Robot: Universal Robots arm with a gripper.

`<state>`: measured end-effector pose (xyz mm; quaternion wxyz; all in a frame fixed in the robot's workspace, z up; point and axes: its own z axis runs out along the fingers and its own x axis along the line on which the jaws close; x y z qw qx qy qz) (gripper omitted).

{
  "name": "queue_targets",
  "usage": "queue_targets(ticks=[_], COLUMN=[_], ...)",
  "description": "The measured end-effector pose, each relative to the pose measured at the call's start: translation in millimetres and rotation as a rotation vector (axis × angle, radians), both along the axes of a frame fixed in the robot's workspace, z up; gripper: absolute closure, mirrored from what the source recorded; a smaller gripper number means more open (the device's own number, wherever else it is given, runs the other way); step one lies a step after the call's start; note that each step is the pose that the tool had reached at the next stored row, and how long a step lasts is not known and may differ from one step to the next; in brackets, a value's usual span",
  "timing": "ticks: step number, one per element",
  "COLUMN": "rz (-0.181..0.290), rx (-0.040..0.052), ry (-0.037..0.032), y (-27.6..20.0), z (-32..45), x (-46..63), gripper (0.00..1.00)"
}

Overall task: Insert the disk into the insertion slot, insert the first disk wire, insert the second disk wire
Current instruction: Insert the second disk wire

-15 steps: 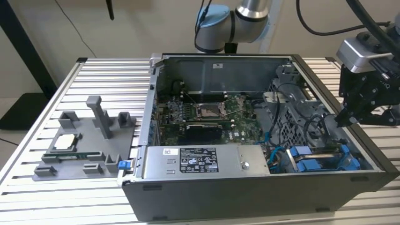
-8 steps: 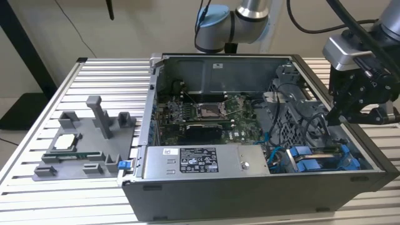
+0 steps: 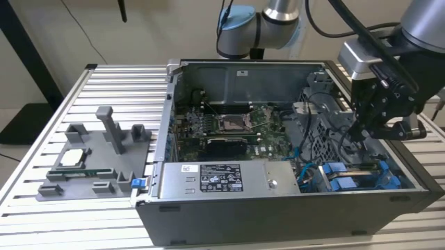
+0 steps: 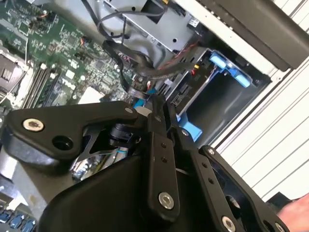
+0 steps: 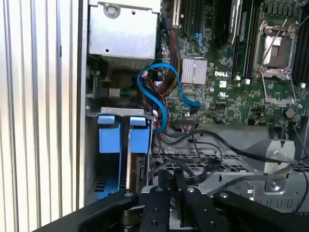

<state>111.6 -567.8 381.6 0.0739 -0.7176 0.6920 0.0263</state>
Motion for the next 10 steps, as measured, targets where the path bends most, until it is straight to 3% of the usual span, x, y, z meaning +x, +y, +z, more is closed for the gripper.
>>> queue_targets(ticks=[2,6,7,10], rz=[0.000,0.000,0.000,0.001], rx=[-0.0194,-0.0755,-0.0843,-0.0865], ry=[0.0015,0.0081,0.0091,0.0108], y=[-1.2,-5.6,-5.9,-6.5], z=[-0.1,-0.1,-0.2,-4.5], x=[0.0,-0.1,-0.1,-0.1], gripper=[1.00,1.00,1.00,1.00])
